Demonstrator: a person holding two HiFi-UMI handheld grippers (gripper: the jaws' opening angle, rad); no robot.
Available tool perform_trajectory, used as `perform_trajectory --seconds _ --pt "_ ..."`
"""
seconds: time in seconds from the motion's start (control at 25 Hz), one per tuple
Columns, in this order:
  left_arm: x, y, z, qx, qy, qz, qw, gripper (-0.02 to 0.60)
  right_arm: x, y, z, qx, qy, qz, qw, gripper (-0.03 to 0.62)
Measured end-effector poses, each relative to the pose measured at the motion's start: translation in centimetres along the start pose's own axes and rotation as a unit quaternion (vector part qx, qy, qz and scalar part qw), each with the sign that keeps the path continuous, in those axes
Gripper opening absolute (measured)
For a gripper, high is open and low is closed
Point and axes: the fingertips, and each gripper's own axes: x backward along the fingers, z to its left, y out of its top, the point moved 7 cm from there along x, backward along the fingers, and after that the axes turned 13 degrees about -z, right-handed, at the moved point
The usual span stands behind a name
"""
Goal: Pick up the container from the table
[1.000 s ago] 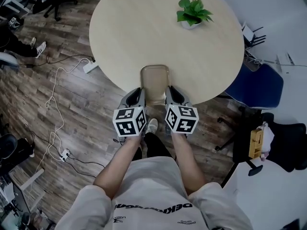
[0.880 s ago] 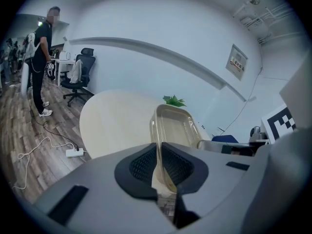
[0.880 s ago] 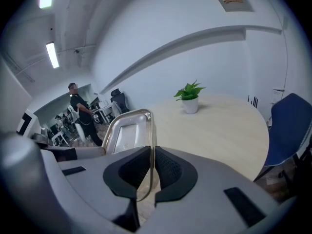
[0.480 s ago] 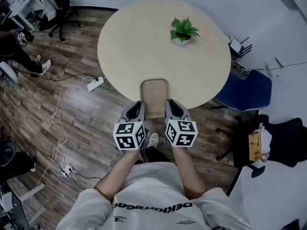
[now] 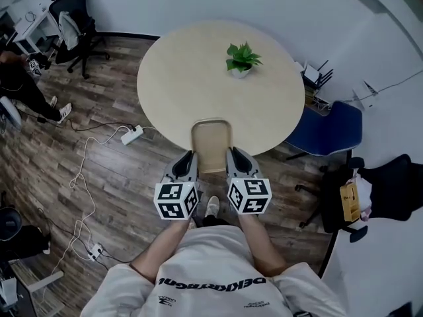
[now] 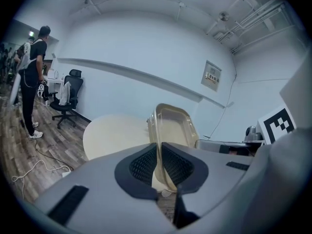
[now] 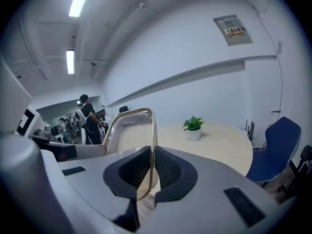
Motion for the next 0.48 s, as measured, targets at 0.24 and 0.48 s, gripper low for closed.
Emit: perform_trajectory --seconds 0.24,0.48 --pt "1.8 2.2 -1.0 -0.01 -0.013 -0.025 0.9995 0.044 1.8 2.1 1.2 0.01 0.007 -0.026 1.0 0.06" --pt "2.5 3.6 -2.3 -0.03 -0.025 -0.053 0.9979 0.044 3.1 3.8 1.4 0.014 0.006 -0.057 0.998 0.06"
